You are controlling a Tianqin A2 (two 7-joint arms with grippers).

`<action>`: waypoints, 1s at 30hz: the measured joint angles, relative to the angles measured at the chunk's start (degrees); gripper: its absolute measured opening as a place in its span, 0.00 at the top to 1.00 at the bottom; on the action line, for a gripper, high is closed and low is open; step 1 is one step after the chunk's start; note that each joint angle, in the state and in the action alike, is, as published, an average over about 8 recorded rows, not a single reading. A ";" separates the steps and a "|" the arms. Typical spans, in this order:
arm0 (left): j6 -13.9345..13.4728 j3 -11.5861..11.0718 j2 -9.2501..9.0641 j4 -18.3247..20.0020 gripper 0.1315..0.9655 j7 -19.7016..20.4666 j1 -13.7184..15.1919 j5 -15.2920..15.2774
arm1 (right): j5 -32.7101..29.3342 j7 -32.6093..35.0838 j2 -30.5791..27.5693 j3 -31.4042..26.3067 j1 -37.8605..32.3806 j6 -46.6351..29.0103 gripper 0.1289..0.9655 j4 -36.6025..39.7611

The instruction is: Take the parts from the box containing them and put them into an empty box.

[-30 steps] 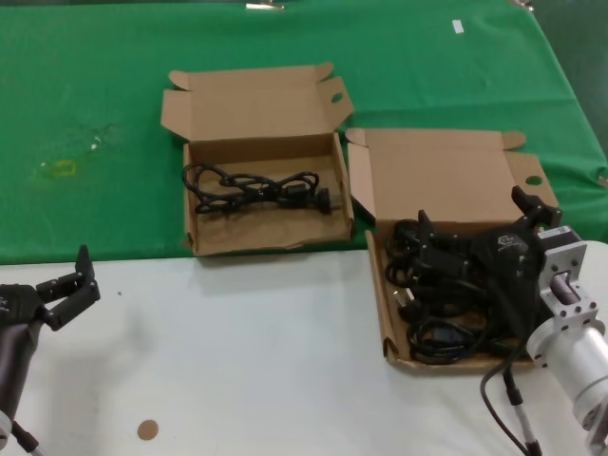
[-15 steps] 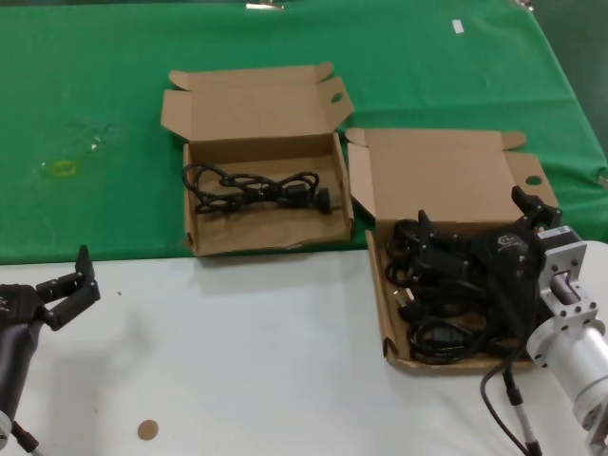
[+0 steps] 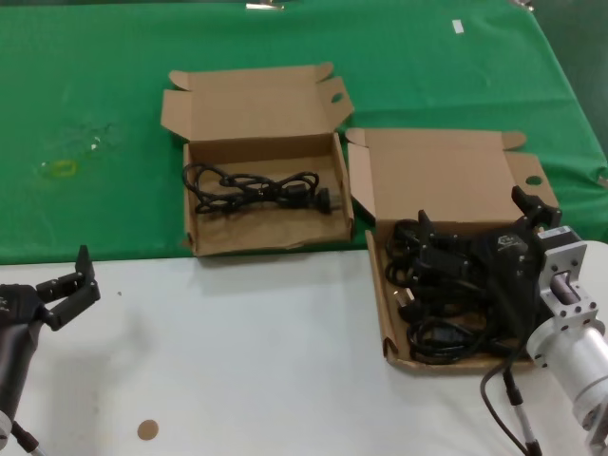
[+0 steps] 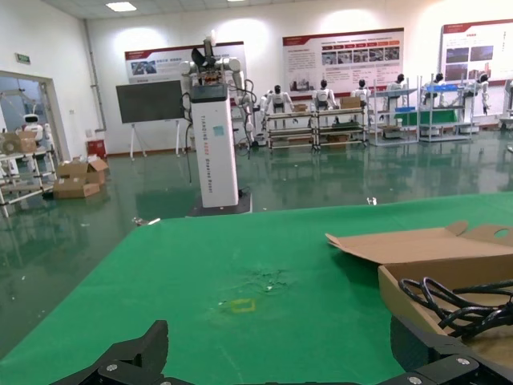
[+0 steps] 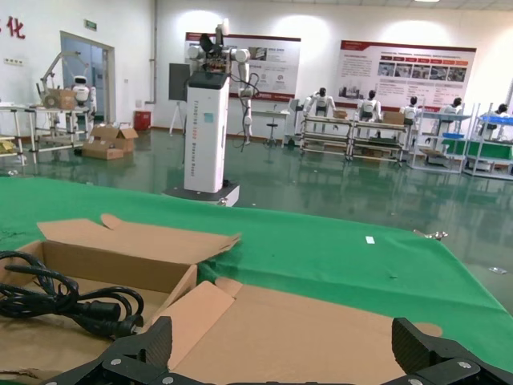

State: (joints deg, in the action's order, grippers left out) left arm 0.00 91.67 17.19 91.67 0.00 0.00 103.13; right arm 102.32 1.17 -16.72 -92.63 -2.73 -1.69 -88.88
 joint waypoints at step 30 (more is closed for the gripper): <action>0.00 0.00 0.00 0.00 0.00 0.00 0.00 0.00 | 0.00 0.00 0.00 0.00 0.00 0.00 0.00 0.00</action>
State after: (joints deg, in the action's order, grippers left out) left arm 0.00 91.67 17.19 91.67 0.00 0.00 103.13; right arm 102.32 1.17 -16.72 -92.63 -2.73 -1.69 -88.88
